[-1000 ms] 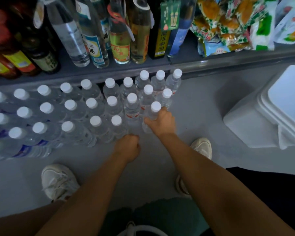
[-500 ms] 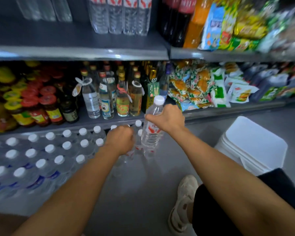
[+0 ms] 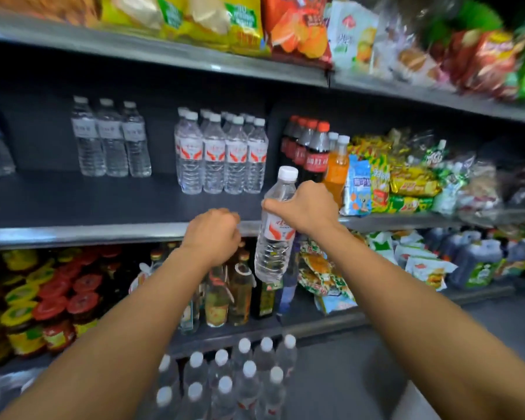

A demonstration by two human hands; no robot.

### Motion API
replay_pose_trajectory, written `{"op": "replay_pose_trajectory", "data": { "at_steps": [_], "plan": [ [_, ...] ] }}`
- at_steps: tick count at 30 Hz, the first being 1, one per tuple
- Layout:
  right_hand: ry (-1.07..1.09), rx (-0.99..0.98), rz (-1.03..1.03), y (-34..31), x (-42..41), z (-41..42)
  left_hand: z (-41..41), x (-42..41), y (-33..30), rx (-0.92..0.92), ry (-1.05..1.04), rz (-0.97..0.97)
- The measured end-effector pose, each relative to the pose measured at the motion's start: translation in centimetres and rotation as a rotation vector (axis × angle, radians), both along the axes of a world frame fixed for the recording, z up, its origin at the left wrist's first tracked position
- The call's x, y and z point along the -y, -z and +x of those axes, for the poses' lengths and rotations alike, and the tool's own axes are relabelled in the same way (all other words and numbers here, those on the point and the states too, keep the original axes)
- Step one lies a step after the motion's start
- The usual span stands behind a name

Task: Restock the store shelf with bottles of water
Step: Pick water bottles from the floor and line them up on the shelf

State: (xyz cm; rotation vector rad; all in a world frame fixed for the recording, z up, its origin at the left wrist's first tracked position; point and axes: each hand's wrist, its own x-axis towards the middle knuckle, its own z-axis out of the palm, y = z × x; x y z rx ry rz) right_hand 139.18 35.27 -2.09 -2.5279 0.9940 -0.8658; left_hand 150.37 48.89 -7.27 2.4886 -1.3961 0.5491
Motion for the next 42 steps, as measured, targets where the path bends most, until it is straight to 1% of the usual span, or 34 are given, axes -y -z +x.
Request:
{"op": "replay_pose_trajectory", "data": {
  "at_steps": [6, 12, 16, 19, 25, 32, 42],
  "plan": [
    [-0.005, 0.052, -0.071, -3.5, 4.2, 5.5, 5.5, 3.7, -3.0, 0.058, -0.013, -0.010],
    [0.036, 0.067, -0.137, -5.4, 8.3, 10.8, 10.3, 7.7, -3.9, 0.149, -0.033, 0.018],
    [0.042, 0.045, -0.151, -5.2, 10.8, 14.4, 12.7, 10.0, -3.5, 0.152, -0.033, 0.033],
    [0.037, 0.031, -0.122, -4.9, 12.5, 16.7, 14.0, 11.3, -2.9, 0.157, -0.035, 0.048],
    [0.026, -0.014, -0.115, -4.6, 15.5, 20.5, 16.4, 12.9, -1.5, 0.104, -0.027, 0.059],
    [0.025, -0.046, -0.095, -4.8, 17.3, 22.5, 17.7, 14.0, -0.6, 0.057, -0.002, 0.043],
    [-0.028, -0.028, -0.045, -4.4, 18.3, 22.4, 17.6, 13.9, 0.3, 0.054, -0.009, 0.048]
  ]
}}
